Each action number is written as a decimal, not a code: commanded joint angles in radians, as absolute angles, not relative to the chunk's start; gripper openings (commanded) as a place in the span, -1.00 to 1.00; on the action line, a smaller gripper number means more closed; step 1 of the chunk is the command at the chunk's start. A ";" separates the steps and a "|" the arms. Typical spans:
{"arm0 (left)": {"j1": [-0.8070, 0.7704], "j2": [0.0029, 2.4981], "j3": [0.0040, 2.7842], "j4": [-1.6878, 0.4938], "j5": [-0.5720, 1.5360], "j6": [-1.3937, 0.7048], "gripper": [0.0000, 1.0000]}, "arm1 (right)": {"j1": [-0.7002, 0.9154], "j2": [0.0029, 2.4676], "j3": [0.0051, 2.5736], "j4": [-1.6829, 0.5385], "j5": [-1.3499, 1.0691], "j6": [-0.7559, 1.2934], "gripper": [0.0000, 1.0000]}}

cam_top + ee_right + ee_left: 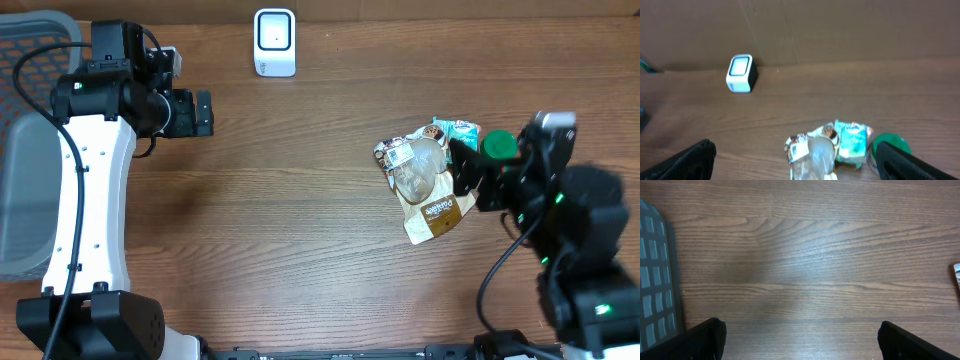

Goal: Scan the item barcode

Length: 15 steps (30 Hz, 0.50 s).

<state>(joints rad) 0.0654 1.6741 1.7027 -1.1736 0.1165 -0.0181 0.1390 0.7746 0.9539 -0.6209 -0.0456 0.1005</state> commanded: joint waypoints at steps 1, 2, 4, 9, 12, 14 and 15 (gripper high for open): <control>0.066 1.681 1.721 -1.171 0.121 0.001 0.99 | 0.142 0.662 0.780 -0.510 -0.046 0.097 1.00; 0.066 1.681 1.721 -1.171 0.121 0.001 0.99 | 0.142 0.628 0.728 -0.470 -0.046 0.097 1.00; 0.066 1.681 1.721 -1.171 0.121 0.001 0.99 | 0.142 0.549 0.620 -0.381 -0.046 0.097 1.00; 0.066 1.681 1.721 -1.171 0.121 0.001 0.99 | 0.142 0.359 0.399 -0.224 -0.046 0.098 1.00; 0.066 1.681 1.721 -1.171 0.121 0.001 0.99 | 0.142 0.266 0.293 -0.173 -0.056 0.099 1.00; 0.066 1.681 1.721 -1.171 0.121 0.001 0.99 | 0.142 0.217 0.239 -0.159 -0.073 0.101 1.00; 0.066 1.681 1.721 -1.171 0.121 0.001 0.99 | 0.142 0.194 0.216 -0.157 -0.081 0.105 1.00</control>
